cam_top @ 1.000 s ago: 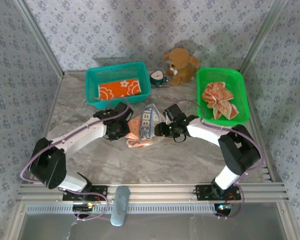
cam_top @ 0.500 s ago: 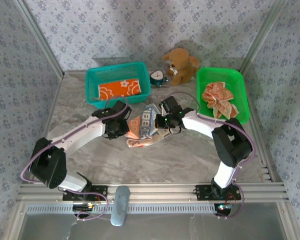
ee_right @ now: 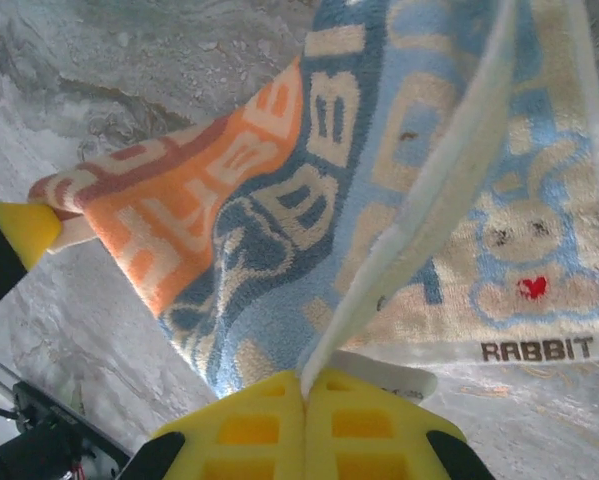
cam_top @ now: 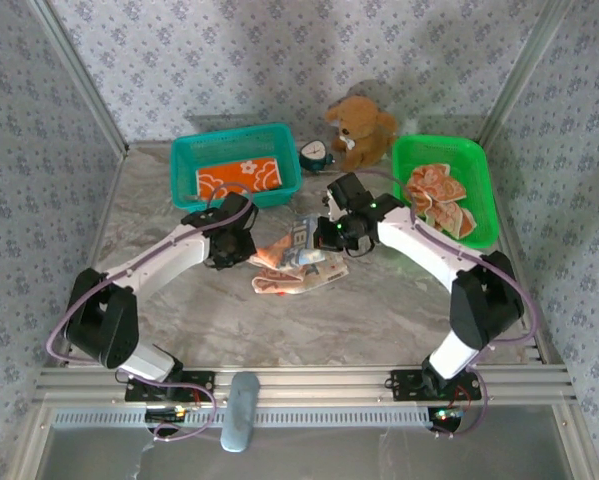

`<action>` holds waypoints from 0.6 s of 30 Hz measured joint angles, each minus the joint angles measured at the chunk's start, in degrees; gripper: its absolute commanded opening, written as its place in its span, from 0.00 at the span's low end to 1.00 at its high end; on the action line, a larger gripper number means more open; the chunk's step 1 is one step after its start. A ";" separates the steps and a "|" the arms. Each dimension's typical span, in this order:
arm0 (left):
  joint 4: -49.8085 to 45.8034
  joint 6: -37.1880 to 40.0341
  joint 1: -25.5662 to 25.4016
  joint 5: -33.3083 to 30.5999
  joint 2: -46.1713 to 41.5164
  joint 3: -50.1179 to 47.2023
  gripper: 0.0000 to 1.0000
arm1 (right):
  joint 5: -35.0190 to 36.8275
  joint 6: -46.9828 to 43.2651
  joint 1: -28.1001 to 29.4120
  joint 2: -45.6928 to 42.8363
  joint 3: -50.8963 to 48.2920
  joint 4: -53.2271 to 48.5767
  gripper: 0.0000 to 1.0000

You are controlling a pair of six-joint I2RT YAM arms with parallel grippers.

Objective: Fold and stack the towels

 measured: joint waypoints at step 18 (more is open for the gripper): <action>1.44 2.38 1.55 0.63 7.32 1.05 0.00 | 0.83 -4.33 -4.79 21.40 9.16 11.47 0.49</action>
